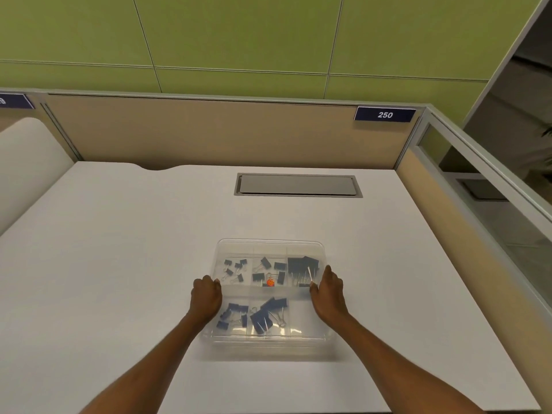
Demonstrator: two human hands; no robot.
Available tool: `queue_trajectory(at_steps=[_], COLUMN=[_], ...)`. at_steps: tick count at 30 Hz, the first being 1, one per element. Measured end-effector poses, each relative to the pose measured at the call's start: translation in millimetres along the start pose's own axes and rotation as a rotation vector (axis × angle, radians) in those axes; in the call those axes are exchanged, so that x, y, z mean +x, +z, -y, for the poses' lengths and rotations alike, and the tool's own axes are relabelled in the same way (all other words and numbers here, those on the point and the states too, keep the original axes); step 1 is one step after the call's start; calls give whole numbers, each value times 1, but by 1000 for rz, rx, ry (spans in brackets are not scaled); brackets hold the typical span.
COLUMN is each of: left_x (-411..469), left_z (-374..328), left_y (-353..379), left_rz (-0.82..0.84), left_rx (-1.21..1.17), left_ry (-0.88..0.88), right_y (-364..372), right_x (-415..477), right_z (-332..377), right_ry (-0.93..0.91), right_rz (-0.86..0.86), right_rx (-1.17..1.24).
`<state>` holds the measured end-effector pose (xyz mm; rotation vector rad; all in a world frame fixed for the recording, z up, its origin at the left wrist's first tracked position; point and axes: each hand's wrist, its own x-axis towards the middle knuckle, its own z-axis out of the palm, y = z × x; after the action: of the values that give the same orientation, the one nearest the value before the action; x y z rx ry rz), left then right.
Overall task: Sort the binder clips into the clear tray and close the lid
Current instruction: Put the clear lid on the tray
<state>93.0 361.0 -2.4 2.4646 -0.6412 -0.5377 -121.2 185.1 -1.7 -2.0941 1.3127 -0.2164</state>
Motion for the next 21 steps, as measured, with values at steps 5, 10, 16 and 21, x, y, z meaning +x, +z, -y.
queue_trajectory(at_steps=[5,10,16,21], left_x=[-8,-9,9,39], left_z=[-1,-1,-17,-28], left_y=[4,6,5,10], left_rz=[-47,-102,-186,-39], left_rx=[90,107,379,527], left_ry=[50,-54,255,435], right_y=[7,10,8,8], right_x=[-5,-5,5,31], right_z=[-5,-6,4,17], right_ry=[-18,-32,-141,-196], right_rz=[-30,-65,-177,-97], right_rx=[-136,-236,-464,-520])
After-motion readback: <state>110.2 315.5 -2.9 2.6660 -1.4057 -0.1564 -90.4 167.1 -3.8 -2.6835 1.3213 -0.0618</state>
